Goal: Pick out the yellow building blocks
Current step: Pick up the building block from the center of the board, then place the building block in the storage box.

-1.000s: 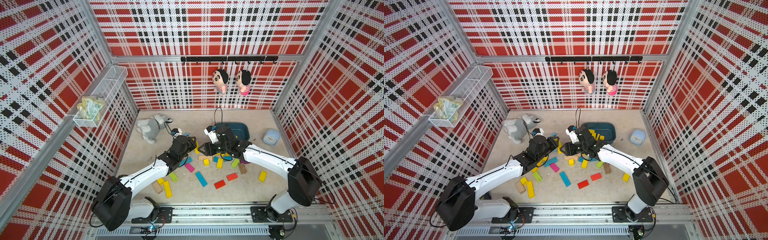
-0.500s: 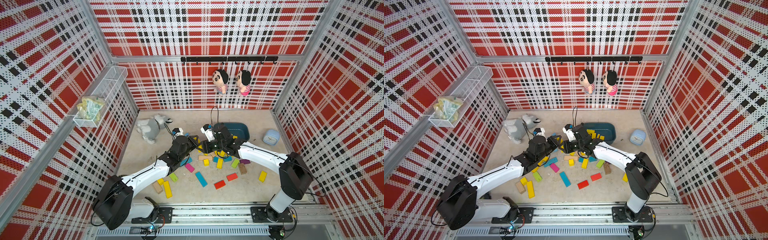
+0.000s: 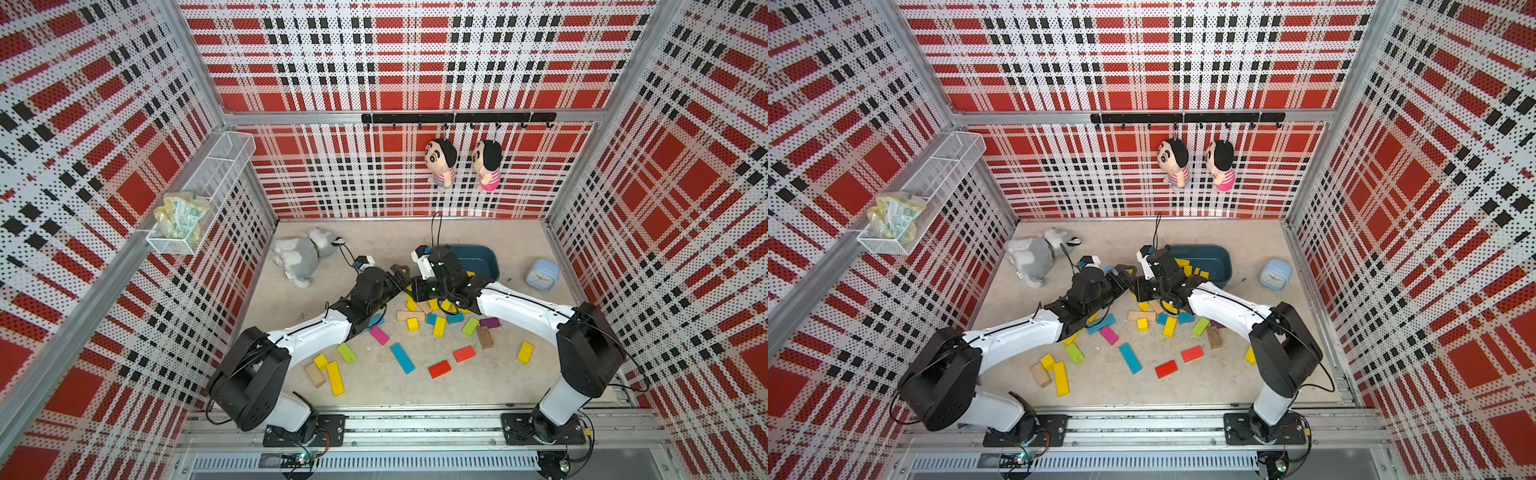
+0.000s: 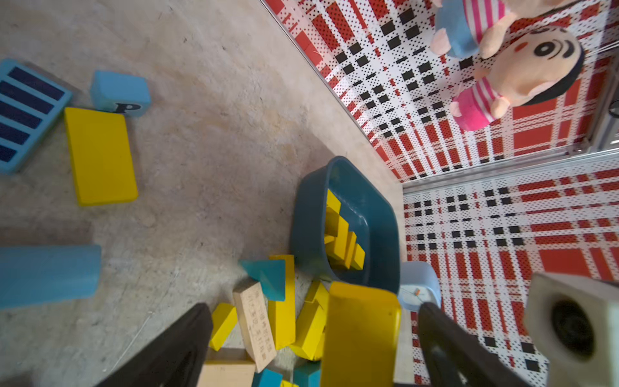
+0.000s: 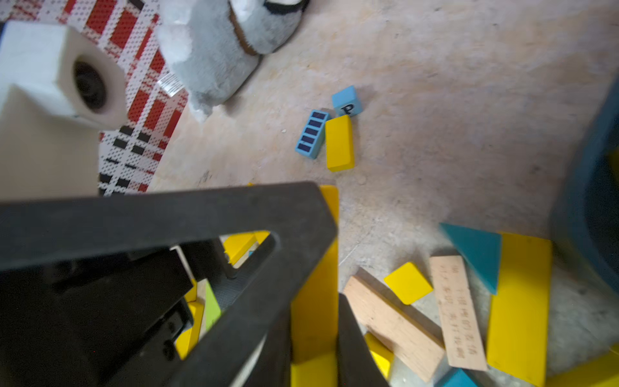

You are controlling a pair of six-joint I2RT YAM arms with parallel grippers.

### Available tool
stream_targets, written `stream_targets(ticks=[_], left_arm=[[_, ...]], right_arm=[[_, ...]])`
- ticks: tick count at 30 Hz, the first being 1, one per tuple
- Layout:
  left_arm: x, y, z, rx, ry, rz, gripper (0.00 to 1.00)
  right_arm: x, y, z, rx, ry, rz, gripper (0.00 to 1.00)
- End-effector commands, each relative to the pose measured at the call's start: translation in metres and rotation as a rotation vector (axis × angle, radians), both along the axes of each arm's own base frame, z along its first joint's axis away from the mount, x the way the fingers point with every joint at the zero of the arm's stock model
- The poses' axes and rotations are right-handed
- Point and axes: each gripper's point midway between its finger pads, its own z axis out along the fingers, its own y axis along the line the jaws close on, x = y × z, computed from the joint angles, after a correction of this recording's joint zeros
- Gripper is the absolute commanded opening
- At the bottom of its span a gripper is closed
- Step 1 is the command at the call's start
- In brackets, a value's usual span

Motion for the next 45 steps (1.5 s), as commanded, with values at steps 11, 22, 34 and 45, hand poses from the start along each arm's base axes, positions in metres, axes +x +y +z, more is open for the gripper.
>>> stream_targets(ticks=[11,22,34,45], left_arm=[[0.011,0.098,-0.01,0.261,0.0,0.312,0.99],[0.012,0.105,0.001,0.235,-0.06,0.346,0.98],[-0.007,0.112,0.026,0.224,-0.133,0.379,0.96],[-0.026,0.121,0.011,0.215,-0.055,0.387,0.95]], right_arm=[[0.034,-0.124,0.034,-0.095,-0.036,-0.365,0.01],[0.068,-0.176,0.03,-0.213,-0.01,-0.415,0.01],[0.091,-0.171,0.002,-0.302,0.035,-0.351,0.02],[0.101,-0.166,-0.031,-0.299,0.09,-0.331,0.03]])
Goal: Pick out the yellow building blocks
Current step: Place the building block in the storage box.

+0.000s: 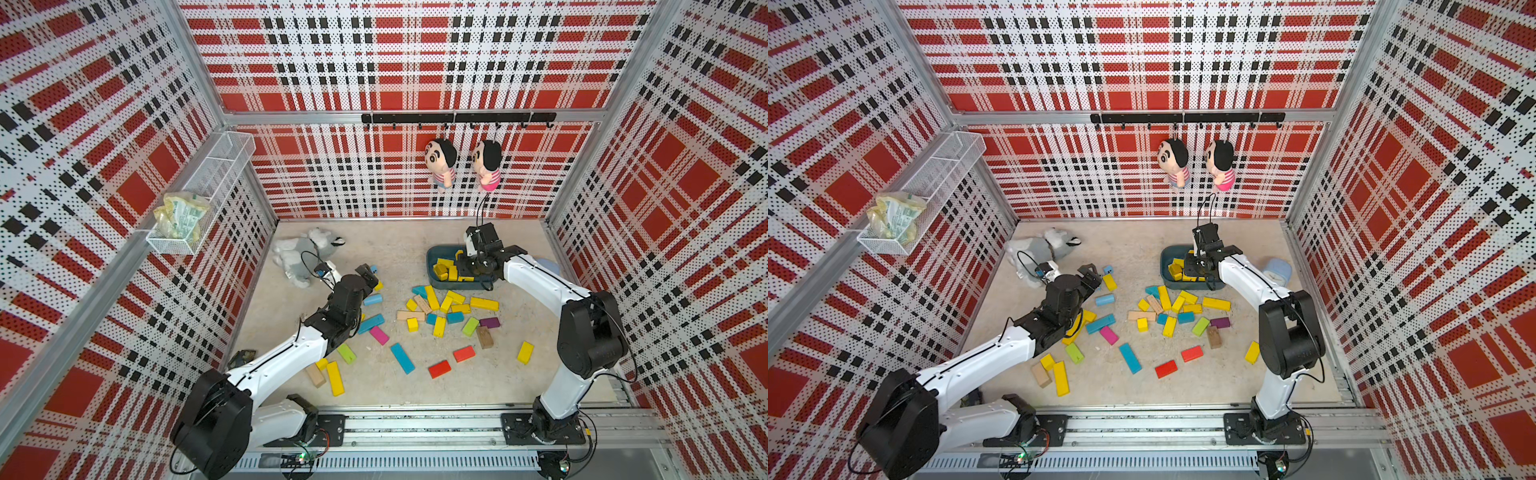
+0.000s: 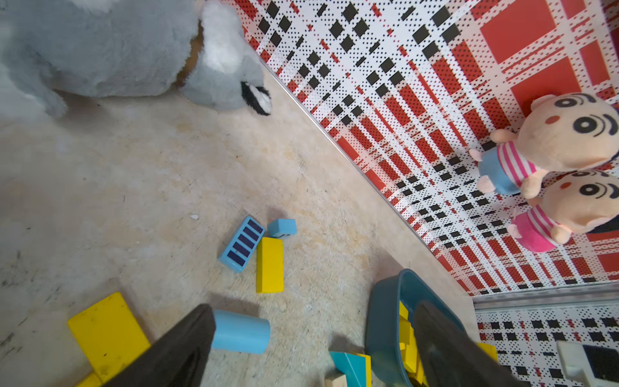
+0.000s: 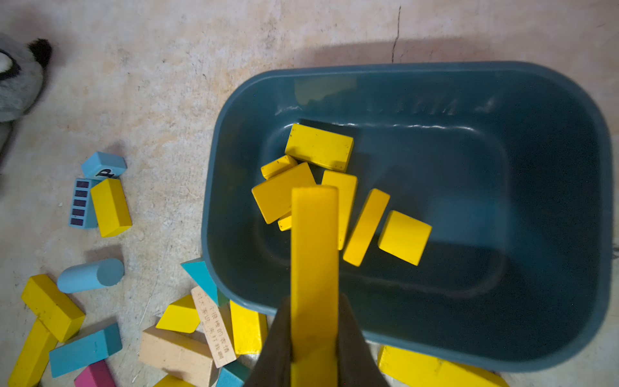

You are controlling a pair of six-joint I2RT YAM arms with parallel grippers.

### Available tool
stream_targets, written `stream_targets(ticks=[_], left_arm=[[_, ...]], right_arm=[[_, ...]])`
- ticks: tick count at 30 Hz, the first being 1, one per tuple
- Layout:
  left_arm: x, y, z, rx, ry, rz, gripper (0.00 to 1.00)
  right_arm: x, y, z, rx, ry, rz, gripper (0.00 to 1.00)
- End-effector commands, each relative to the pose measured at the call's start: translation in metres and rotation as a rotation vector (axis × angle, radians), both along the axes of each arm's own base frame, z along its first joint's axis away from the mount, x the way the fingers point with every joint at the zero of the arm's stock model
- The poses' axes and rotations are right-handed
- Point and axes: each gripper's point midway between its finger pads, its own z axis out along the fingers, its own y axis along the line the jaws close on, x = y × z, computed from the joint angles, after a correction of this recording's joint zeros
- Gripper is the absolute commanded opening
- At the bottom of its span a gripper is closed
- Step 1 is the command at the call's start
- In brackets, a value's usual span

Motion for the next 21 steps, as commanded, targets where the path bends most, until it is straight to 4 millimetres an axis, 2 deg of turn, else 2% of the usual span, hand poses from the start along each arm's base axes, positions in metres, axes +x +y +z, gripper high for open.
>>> stream_targets(ticks=[1,9,14,21], left_arm=[[-0.008,0.002,-0.011,0.003,0.04,0.003,0.95],[-0.012,0.0,-0.013,0.015,0.084,-0.009,0.94],[-0.019,0.001,-0.026,0.021,0.147,-0.02,0.95],[-0.027,0.006,-0.044,0.073,0.255,-0.017,0.93]], right_arm=[[0.013,0.003,-0.001,0.008,-0.019,0.003,0.03],[0.043,-0.003,-0.018,-0.002,-0.018,-0.072,0.05],[0.055,-0.007,-0.037,-0.028,0.007,-0.114,0.11],[0.058,-0.021,-0.051,-0.025,0.013,-0.149,0.41]])
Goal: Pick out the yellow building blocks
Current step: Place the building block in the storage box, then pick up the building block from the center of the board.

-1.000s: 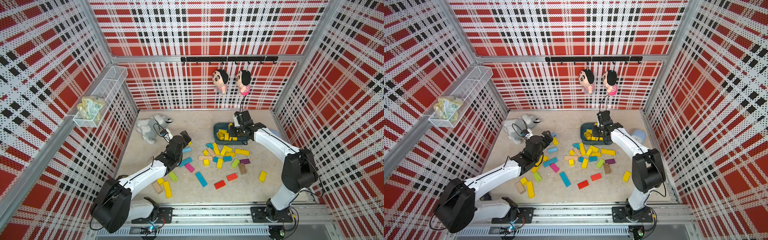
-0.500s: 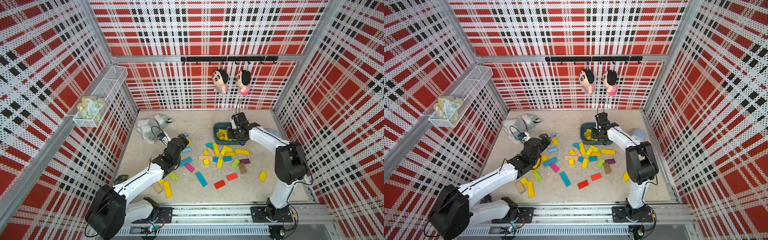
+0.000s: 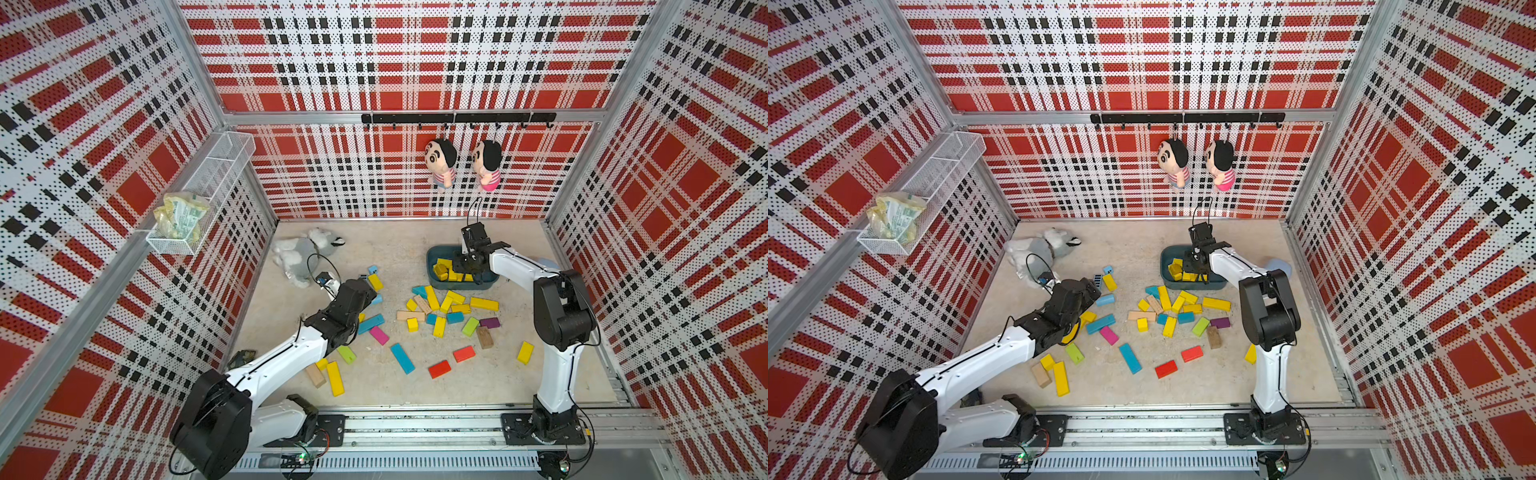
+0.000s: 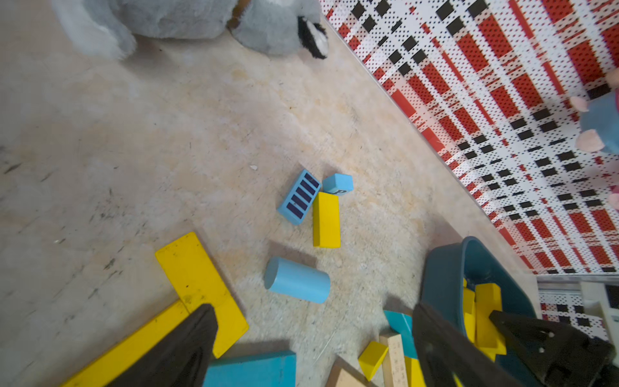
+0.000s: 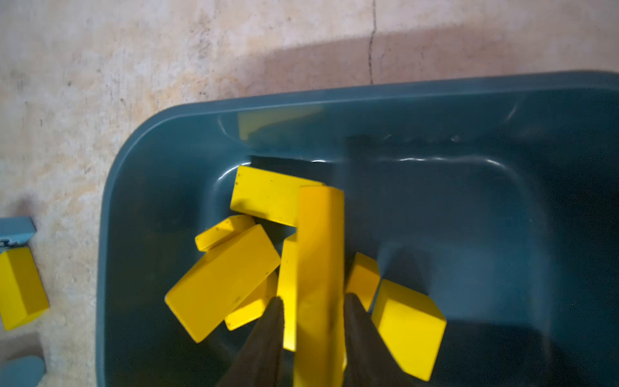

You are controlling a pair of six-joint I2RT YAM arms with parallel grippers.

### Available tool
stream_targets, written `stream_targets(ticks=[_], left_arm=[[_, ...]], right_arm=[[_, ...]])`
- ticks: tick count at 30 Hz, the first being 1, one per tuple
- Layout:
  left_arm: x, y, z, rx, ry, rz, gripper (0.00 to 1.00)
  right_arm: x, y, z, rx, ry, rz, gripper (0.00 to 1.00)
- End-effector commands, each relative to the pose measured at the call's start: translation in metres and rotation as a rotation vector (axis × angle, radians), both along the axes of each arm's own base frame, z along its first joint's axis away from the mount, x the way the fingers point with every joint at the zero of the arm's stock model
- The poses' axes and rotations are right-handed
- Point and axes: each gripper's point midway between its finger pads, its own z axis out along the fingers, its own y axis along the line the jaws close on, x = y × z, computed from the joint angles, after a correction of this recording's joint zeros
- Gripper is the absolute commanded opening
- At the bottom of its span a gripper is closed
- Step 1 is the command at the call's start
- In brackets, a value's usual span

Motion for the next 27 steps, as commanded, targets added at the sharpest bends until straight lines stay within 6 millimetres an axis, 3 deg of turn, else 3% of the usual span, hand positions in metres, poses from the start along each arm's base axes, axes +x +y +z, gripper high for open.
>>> stream_targets(ticks=[1,6,15,23,27], left_arm=[[-0.003,0.0,-0.003,0.026,0.062,-0.01,0.93],[-0.004,0.012,-0.028,0.03,0.196,0.025,0.91],[-0.008,0.048,-0.06,-0.032,0.34,0.189,0.8],[0.012,0.055,-0.091,-0.029,0.459,0.18,0.81],[0.022,0.056,-0.102,-0.002,0.515,0.172,0.76]], right_arm=[[0.007,-0.011,0.0,0.003,-0.028,-0.036,0.44],[0.005,-0.011,0.019,0.033,-0.072,-0.022,0.55],[-0.026,0.0,0.065,0.124,-0.149,0.041,0.56],[-0.057,-0.003,0.075,0.123,-0.154,0.055,0.56],[-0.064,-0.007,0.076,0.118,-0.156,0.049,0.56]])
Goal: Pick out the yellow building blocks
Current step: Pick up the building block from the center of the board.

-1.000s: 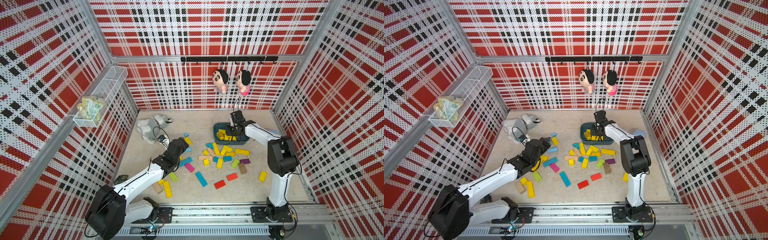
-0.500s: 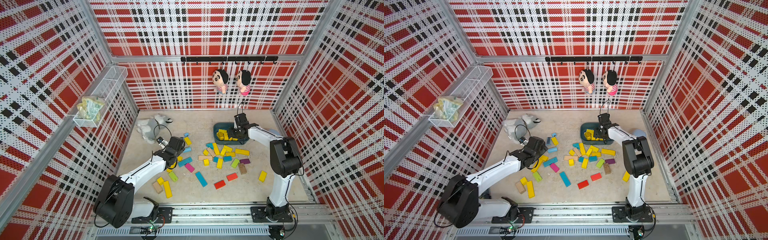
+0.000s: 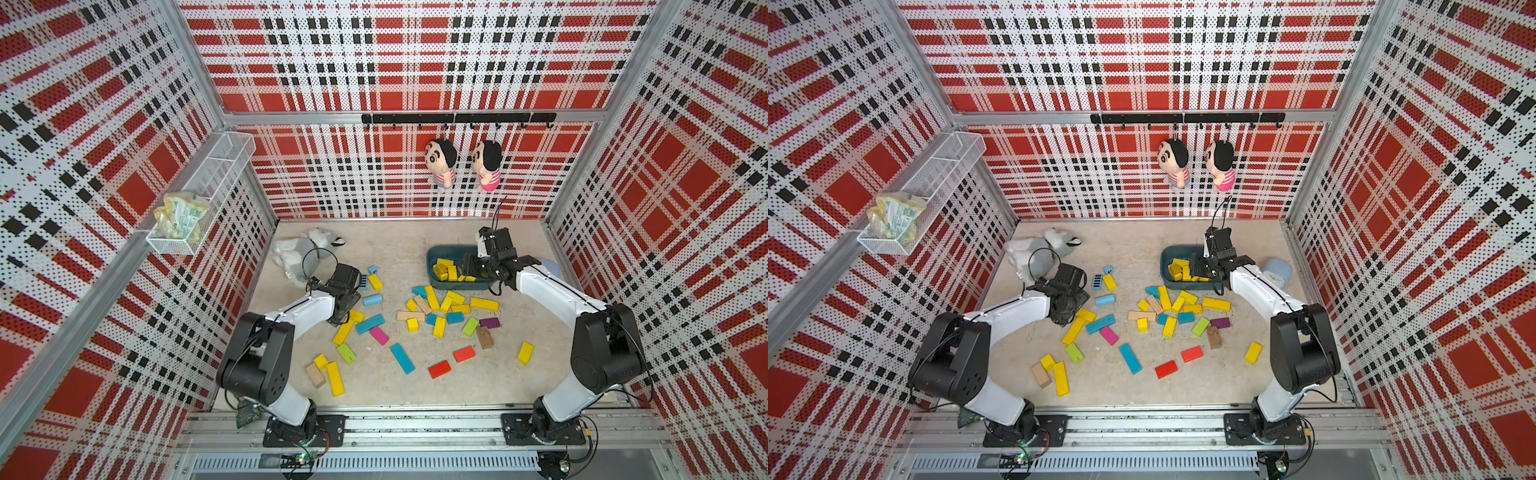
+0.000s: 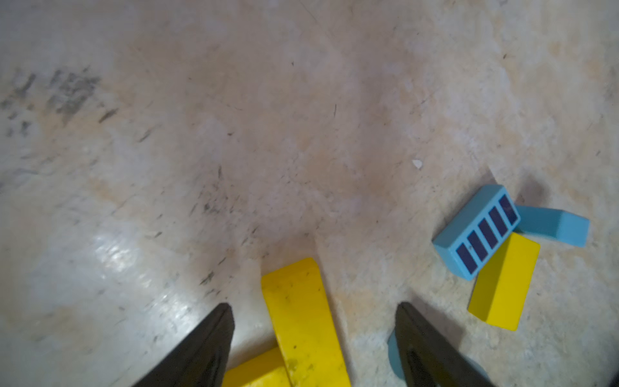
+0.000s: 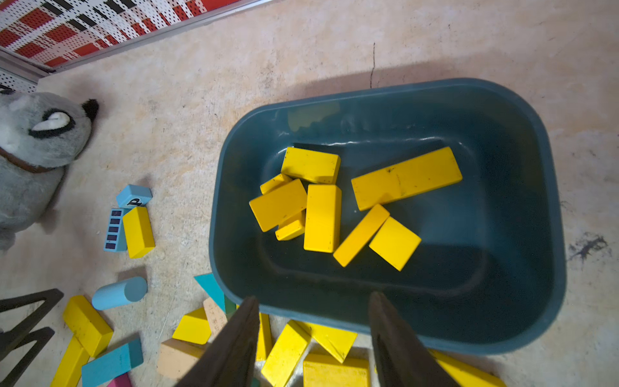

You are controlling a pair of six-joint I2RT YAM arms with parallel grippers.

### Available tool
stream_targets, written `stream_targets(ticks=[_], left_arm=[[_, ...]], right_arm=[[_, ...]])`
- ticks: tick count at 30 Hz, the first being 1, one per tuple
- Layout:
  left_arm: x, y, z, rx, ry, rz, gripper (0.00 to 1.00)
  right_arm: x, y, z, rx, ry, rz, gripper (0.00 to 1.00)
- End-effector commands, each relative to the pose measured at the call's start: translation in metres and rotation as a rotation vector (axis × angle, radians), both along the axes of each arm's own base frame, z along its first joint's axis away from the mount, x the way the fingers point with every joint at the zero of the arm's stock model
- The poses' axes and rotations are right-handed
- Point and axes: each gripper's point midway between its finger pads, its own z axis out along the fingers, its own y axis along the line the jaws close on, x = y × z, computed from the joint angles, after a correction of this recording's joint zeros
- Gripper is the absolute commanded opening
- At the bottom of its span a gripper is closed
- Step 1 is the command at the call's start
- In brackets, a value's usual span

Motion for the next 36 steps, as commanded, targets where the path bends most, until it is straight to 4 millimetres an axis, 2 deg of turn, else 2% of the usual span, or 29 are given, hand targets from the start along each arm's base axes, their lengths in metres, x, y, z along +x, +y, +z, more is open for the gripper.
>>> stream_targets(ticks=[1,10,16,20,23,25,29,32,36], left_arm=[[0.006,-0.001,-0.005,0.009,0.049,-0.03,0.75],[0.005,-0.004,-0.028,0.027,0.177,-0.024,0.63],[0.003,-0.009,-0.036,0.042,0.22,-0.055,0.51],[-0.005,-0.017,-0.04,0.052,0.236,-0.082,0.46],[-0.008,-0.018,-0.046,0.054,0.252,-0.094,0.38],[-0.005,-0.019,-0.047,0.056,0.253,-0.103,0.28],[0.007,-0.018,-0.037,0.074,0.214,-0.103,0.15],[0.019,-0.017,-0.017,0.09,0.151,-0.09,0.01],[0.03,-0.009,0.023,0.112,0.03,-0.049,0.0]], right_arm=[[-0.007,-0.001,0.01,0.003,-0.021,-0.004,0.56],[-0.013,-0.008,0.013,0.001,-0.025,-0.044,0.55],[-0.018,-0.012,0.014,0.003,-0.027,-0.069,0.56],[-0.02,-0.014,0.015,0.007,-0.03,-0.084,0.55],[-0.023,-0.016,0.015,0.013,-0.033,-0.095,0.55],[-0.024,-0.018,0.016,0.008,-0.036,-0.11,0.55],[-0.029,-0.023,0.018,0.0,-0.041,-0.125,0.55],[-0.03,-0.024,0.022,-0.001,-0.055,-0.123,0.55],[-0.03,-0.022,0.029,-0.014,-0.08,-0.119,0.55]])
